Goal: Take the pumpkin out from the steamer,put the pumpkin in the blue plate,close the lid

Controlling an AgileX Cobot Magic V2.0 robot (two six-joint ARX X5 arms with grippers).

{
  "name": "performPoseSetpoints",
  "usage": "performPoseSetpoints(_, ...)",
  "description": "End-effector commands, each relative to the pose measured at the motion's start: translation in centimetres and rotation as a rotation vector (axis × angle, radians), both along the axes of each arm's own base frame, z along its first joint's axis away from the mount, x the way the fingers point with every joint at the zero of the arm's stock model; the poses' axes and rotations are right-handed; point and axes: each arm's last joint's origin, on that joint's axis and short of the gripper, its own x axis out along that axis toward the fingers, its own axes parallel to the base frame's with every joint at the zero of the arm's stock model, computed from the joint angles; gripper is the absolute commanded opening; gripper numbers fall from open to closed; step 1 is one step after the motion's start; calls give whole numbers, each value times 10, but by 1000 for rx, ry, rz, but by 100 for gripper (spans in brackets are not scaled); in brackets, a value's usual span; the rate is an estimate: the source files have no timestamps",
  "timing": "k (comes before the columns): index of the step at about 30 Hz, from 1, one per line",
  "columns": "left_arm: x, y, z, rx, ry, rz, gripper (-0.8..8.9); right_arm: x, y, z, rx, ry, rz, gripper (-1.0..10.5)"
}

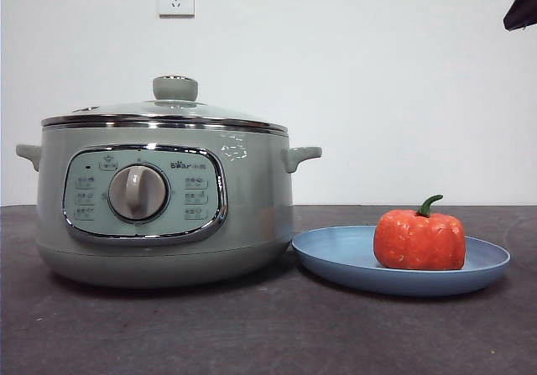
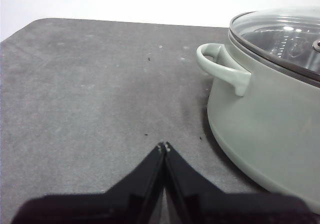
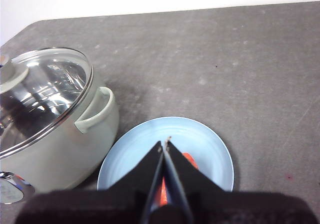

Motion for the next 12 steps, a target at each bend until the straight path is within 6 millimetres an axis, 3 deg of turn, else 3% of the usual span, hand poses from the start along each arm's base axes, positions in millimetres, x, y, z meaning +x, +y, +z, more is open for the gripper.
performPoseSetpoints(1,0,0,-5,-5,11,6,-3,0,0,-2,6,6,-6,1)
performPoseSetpoints(8,0,0,-5,-5,11,6,-3,-2,-1,-2,-52,-15,14,1)
performPoseSetpoints(12,0,0,-5,-5,11,6,-3,-15,-14,-2,-118,-98,-21,1)
